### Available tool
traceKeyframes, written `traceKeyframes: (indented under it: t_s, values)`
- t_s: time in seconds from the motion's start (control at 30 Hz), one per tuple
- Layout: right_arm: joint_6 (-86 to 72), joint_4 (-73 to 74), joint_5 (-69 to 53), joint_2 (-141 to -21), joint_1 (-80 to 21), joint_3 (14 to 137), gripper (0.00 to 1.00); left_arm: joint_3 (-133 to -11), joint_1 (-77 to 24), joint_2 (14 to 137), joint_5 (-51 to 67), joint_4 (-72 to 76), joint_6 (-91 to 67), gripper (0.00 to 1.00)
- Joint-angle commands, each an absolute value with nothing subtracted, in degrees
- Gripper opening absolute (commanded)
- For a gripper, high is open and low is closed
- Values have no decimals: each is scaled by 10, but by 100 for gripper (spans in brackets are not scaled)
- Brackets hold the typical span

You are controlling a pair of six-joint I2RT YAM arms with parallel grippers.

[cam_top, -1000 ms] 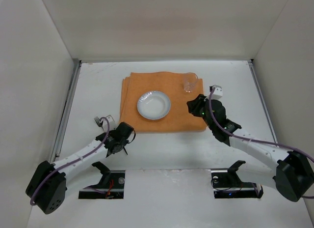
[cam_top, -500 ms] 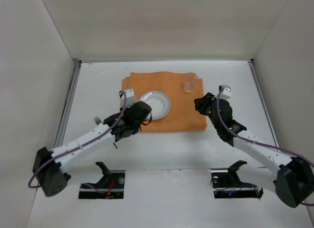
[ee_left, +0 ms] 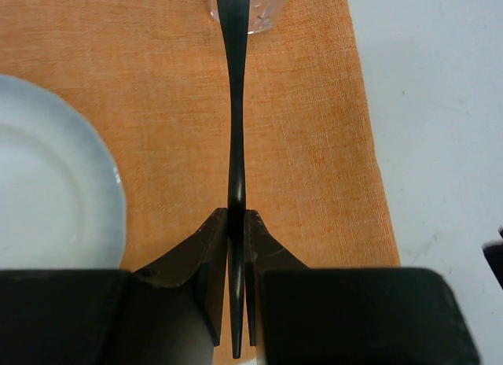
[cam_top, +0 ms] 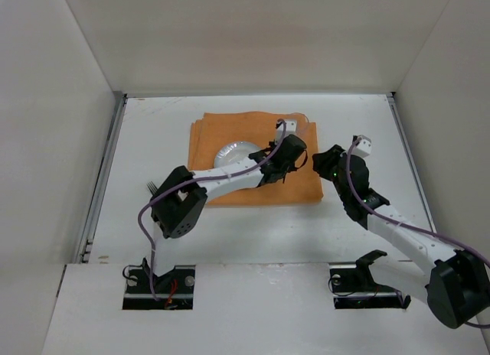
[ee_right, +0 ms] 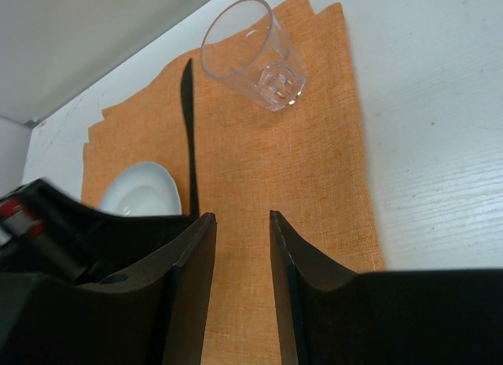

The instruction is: Set the dinner table for one person

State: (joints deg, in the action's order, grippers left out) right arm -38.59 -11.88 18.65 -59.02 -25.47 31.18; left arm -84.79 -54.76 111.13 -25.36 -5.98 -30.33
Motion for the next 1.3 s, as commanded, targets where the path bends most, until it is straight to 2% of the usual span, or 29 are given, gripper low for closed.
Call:
traceKeyframes:
  t_s: [0.0, 0.17, 0.93, 1.03, 1.17, 1.27]
  values:
    - [-391, -127, 191, -579, -253, 312, 39, -901, -526, 1140, -234, -44, -286, 3]
    - [-391, -129, 190, -584, -252, 312, 39, -926, -511, 1185, -236, -47, -302, 3]
    - [-392, -136, 185, -605, -255, 315, 39, -893, -494, 1237, -248, -54, -355, 6]
    - [-393, -136, 183, -604, -254, 315, 40, -891, -493, 1240, -248, -54, -360, 10]
    - [-394, -136, 183, -599, -254, 313, 49, -879, -493, 1227, -252, -48, -364, 27]
    - [-395, -136, 183, -594, -254, 312, 50, -863, -497, 1193, -272, -43, -358, 36]
